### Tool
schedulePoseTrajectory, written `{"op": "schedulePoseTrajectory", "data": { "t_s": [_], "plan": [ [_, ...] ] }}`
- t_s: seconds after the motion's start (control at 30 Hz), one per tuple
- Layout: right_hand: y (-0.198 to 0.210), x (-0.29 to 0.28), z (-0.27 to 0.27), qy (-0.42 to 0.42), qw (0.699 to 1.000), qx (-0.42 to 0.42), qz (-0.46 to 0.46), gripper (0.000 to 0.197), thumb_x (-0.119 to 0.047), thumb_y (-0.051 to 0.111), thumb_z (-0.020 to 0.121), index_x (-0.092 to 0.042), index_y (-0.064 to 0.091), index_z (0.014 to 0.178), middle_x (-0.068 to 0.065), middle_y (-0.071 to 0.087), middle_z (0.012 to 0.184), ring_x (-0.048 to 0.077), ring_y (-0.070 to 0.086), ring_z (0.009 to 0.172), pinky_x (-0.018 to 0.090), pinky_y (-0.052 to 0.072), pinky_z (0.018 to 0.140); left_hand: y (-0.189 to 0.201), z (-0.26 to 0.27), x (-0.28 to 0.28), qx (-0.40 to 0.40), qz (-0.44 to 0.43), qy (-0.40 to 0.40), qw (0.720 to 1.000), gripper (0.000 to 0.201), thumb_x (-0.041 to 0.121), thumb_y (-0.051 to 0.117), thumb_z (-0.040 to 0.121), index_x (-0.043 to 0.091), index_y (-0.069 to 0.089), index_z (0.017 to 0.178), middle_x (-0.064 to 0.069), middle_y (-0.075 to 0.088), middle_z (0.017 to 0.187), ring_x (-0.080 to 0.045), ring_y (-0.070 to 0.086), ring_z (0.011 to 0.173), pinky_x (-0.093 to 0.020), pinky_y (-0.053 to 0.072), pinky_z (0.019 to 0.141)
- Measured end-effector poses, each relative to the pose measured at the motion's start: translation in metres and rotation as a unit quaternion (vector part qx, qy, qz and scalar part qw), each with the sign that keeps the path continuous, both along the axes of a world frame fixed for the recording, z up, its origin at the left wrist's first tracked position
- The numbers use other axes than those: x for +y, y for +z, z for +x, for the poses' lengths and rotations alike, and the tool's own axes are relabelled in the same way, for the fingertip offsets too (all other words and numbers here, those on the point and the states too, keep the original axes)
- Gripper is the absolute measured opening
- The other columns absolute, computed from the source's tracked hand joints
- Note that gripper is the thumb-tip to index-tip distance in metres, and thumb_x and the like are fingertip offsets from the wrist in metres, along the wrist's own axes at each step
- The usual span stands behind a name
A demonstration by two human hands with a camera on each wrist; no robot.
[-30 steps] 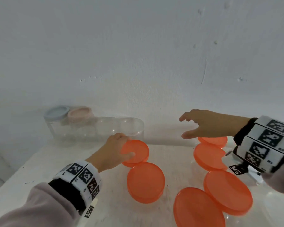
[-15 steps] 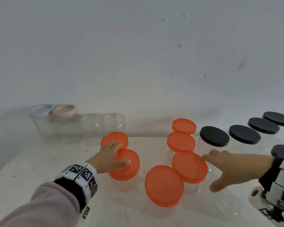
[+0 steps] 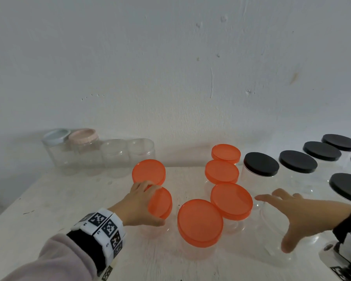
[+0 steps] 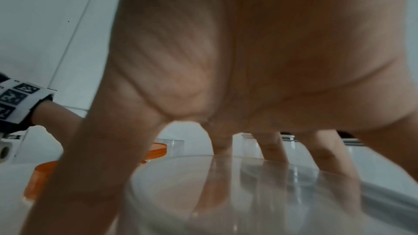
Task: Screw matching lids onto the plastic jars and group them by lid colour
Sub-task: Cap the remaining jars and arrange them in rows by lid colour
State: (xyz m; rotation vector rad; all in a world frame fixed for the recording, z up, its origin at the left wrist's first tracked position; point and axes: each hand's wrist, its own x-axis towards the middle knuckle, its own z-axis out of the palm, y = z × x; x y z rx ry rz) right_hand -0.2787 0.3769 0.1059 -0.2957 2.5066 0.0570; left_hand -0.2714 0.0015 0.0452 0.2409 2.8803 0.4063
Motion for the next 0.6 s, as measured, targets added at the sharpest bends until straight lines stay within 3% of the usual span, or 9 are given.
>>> {"op": "schedulePoseTrajectory", "data": {
  "t_s": [0.37, 0.5, 0.6],
  "plan": [
    [-0.008, 0.002, 0.006, -0.011, 0.999, 0.026, -0.040, 0.115, -0.050, 0.076, 0.060, -0.052, -0.002, 0.144, -0.011, 0.020, 0.131, 0.012, 0.027, 0.113, 0.025, 0.045, 0.087, 0.010, -0.004, -0.005, -0.004, 0.024, -0.030, 0.999, 0.095, 0.049, 0.077, 0.067, 0.035, 0.023, 0.144, 0.017, 0.018, 0.140, -0.008, 0.014, 0.134, -0.035, 0.029, 0.113],
    [-0.009, 0.002, 0.006, -0.008, 0.999, 0.028, -0.043, 0.114, -0.050, 0.075, 0.063, -0.052, -0.004, 0.144, -0.010, 0.018, 0.135, 0.013, 0.025, 0.116, 0.025, 0.044, 0.088, 0.025, -0.014, -0.016, 0.004, 0.046, -0.020, 0.999, 0.096, 0.055, 0.076, 0.062, 0.039, 0.025, 0.142, 0.017, 0.021, 0.139, -0.007, 0.021, 0.131, -0.029, 0.033, 0.108],
    [-0.010, 0.003, 0.007, -0.003, 0.998, 0.034, -0.047, 0.117, -0.053, 0.074, 0.062, -0.050, -0.008, 0.145, -0.012, 0.015, 0.137, 0.013, 0.023, 0.116, 0.025, 0.044, 0.090, 0.053, -0.028, -0.019, 0.045, 0.085, -0.009, 0.995, 0.096, 0.069, 0.070, 0.049, 0.040, 0.036, 0.135, 0.013, 0.035, 0.134, -0.008, 0.036, 0.123, -0.028, 0.036, 0.104]
  ]
}}
